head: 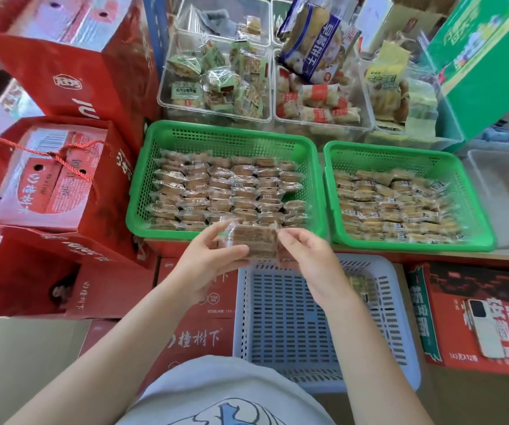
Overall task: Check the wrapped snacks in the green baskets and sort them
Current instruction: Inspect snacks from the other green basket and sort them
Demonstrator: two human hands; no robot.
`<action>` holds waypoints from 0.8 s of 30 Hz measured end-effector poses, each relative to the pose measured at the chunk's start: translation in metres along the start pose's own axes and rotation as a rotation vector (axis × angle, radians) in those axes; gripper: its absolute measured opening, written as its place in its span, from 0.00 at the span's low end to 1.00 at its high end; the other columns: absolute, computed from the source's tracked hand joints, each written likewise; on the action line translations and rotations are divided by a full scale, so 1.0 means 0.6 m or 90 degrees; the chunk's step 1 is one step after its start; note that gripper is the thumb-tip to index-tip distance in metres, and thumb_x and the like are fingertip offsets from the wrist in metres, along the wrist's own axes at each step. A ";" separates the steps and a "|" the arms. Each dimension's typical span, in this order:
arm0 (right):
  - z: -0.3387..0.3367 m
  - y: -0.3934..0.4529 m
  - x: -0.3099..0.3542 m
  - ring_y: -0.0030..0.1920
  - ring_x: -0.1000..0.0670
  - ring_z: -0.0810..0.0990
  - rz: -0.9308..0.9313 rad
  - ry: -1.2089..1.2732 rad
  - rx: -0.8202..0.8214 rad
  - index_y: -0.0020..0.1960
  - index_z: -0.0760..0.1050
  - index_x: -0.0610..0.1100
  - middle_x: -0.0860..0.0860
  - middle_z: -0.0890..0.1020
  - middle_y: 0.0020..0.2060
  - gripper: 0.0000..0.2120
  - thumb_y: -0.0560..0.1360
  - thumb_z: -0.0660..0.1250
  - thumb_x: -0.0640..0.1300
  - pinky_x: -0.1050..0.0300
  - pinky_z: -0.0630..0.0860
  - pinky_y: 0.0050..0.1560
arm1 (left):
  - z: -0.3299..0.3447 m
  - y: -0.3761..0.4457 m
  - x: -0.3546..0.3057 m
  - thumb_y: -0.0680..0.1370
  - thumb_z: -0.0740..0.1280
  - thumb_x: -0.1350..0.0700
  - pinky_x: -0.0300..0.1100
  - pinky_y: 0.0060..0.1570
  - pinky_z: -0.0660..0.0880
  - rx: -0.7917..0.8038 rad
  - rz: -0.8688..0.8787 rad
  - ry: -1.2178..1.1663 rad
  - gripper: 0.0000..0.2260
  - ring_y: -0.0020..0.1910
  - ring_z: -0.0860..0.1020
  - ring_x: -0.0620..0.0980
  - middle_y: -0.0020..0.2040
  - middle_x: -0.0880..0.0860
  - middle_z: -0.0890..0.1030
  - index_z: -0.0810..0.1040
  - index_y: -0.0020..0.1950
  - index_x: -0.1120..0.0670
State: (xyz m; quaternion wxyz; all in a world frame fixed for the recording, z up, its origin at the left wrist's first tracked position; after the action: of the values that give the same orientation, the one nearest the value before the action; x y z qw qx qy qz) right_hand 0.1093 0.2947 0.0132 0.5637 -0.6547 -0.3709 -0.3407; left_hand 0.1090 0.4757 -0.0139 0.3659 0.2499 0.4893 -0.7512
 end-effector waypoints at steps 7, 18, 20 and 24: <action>0.019 -0.003 0.002 0.38 0.57 0.81 0.000 0.030 0.002 0.52 0.81 0.43 0.51 0.84 0.42 0.05 0.80 0.66 0.38 0.63 0.77 0.41 | 0.001 -0.002 -0.001 0.65 0.79 0.66 0.46 0.48 0.83 0.065 0.008 0.014 0.27 0.54 0.84 0.61 0.60 0.66 0.81 0.75 0.62 0.57; 0.020 -0.016 0.063 0.38 0.61 0.74 -0.237 -0.228 -0.065 0.47 0.75 0.45 0.53 0.77 0.38 0.05 0.81 0.64 0.39 0.69 0.71 0.40 | 0.022 0.001 -0.006 0.72 0.78 0.64 0.49 0.50 0.83 0.147 0.011 0.388 0.23 0.47 0.85 0.51 0.49 0.54 0.83 0.76 0.60 0.46; 0.026 -0.015 0.062 0.38 0.59 0.75 -0.246 -0.225 -0.042 0.46 0.76 0.46 0.55 0.78 0.37 0.06 0.80 0.66 0.38 0.68 0.72 0.40 | 0.038 0.001 -0.012 0.74 0.77 0.61 0.49 0.49 0.84 0.161 0.028 0.422 0.23 0.49 0.85 0.48 0.49 0.51 0.83 0.76 0.61 0.39; 0.032 -0.009 0.065 0.40 0.56 0.77 -0.255 -0.215 -0.010 0.46 0.78 0.47 0.53 0.80 0.39 0.06 0.79 0.68 0.38 0.63 0.75 0.42 | 0.031 0.010 -0.031 0.78 0.73 0.52 0.58 0.48 0.83 0.030 0.056 0.270 0.03 0.50 0.85 0.54 0.48 0.51 0.87 0.85 0.51 0.46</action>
State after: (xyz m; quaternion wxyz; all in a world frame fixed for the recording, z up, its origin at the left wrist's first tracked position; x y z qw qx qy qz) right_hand 0.1246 0.3184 0.0471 0.4099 -0.6203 -0.5790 -0.3346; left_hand 0.1249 0.4626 0.0038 0.2811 0.4317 0.5261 -0.6767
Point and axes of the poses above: each hand's wrist, its own y-axis towards the middle knuckle, its own z-axis out of the palm, x = y × z, the point moved 10 cm from there along y, towards the middle knuckle
